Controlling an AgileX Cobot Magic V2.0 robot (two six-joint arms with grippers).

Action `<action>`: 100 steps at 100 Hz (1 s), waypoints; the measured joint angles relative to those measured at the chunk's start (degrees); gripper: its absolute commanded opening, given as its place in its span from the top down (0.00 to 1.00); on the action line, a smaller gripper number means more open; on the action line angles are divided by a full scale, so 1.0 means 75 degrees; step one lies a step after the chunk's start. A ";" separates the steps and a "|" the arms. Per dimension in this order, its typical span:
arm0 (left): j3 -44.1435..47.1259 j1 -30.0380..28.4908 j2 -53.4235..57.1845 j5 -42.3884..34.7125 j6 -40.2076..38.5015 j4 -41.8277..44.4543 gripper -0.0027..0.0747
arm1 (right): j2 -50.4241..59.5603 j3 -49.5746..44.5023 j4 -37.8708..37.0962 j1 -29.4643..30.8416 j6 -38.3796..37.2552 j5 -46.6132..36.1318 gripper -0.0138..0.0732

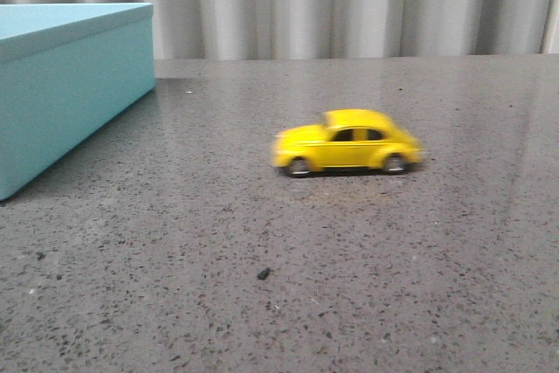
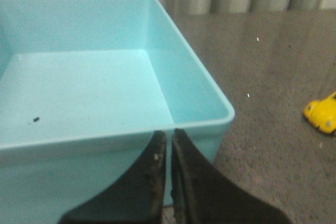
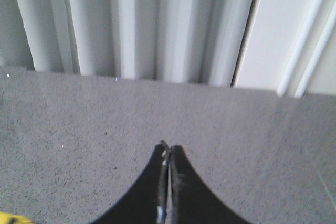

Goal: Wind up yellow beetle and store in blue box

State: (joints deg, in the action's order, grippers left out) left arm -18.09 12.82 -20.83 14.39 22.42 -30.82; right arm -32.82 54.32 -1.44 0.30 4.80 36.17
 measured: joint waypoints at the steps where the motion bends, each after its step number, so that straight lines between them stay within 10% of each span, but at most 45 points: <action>1: 0.0000 0.0000 0.0000 -0.0043 0.0000 -0.0031 0.99 | 0.0062 -0.0052 0.0000 0.0000 0.0015 -0.0034 0.90; 55: -0.1414 0.0000 -0.1168 0.0410 0.1210 0.0094 0.98 | 0.3431 -0.2496 0.0193 0.0000 0.0080 -0.0508 0.90; 81: -0.3430 0.0000 -0.3212 0.2884 0.3282 0.0165 0.43 | 0.3441 -0.2517 0.0274 0.0000 0.0080 -0.0490 0.90; 100: -0.4673 0.0097 -0.4669 0.3840 0.3737 0.0226 0.37 | 0.3441 -0.2517 0.0303 -0.0257 0.0080 -0.0401 0.90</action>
State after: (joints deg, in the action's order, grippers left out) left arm -53.14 13.55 -55.85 43.19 50.45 -29.12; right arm -7.01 35.44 0.82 -1.64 5.40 33.16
